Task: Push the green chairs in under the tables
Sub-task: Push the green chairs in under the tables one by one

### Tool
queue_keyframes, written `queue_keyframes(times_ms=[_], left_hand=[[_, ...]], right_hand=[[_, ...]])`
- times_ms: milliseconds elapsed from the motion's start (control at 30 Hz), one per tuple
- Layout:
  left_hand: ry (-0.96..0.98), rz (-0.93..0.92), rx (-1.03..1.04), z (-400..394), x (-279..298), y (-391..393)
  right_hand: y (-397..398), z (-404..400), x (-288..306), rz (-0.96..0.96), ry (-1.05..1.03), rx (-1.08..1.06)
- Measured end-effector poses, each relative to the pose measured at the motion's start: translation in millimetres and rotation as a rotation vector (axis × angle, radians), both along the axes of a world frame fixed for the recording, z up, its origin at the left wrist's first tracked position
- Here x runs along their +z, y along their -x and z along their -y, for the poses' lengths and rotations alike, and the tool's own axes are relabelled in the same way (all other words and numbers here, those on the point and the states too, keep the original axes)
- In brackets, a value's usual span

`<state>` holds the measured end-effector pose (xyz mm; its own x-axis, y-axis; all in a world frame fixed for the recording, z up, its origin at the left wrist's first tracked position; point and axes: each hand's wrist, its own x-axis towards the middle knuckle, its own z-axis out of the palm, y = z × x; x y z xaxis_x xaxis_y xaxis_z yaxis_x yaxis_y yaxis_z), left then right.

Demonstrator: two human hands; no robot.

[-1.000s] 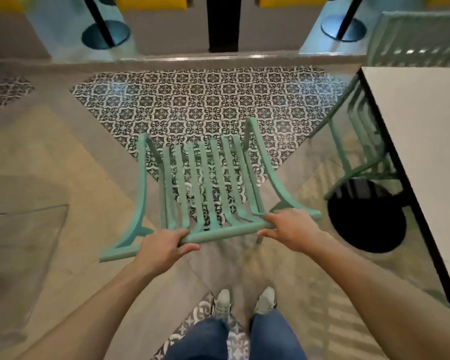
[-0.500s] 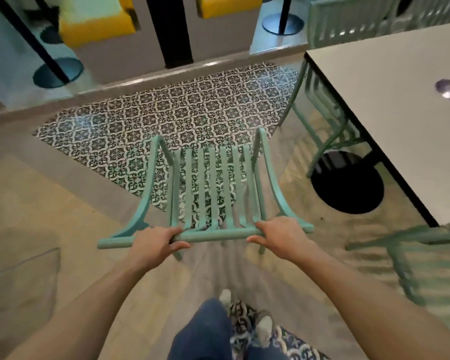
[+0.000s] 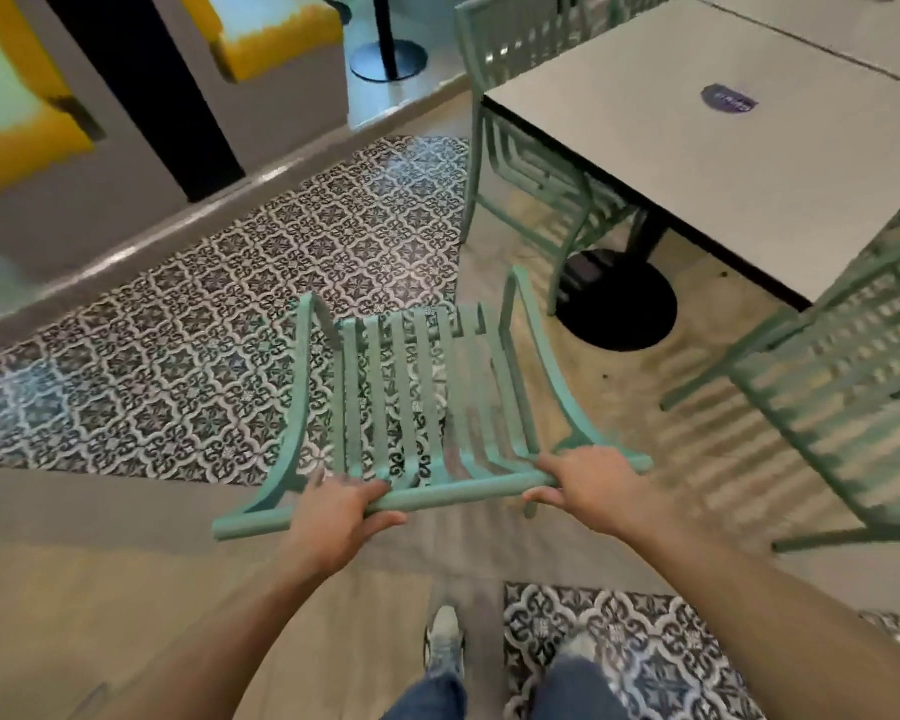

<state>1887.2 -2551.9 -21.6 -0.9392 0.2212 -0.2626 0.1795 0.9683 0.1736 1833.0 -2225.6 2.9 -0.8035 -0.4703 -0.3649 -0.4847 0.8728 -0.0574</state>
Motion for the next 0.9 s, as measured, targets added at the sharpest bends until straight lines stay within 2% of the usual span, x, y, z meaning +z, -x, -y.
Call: queue_keyframes(times_ms=[267,567,900], left_hand=[[0.000,0.053,-0.141,49,9,7],[0.117,0.175,-0.371,99,8,27],[0.121,0.189,-0.635,156,11,106]], right_hand=[[-50,46,-12,0.018,0.013,-0.145],[-92,101,-7,-0.045,0.001,-0.286],[-100,185,-22,-0.028,0.035,-0.585]])
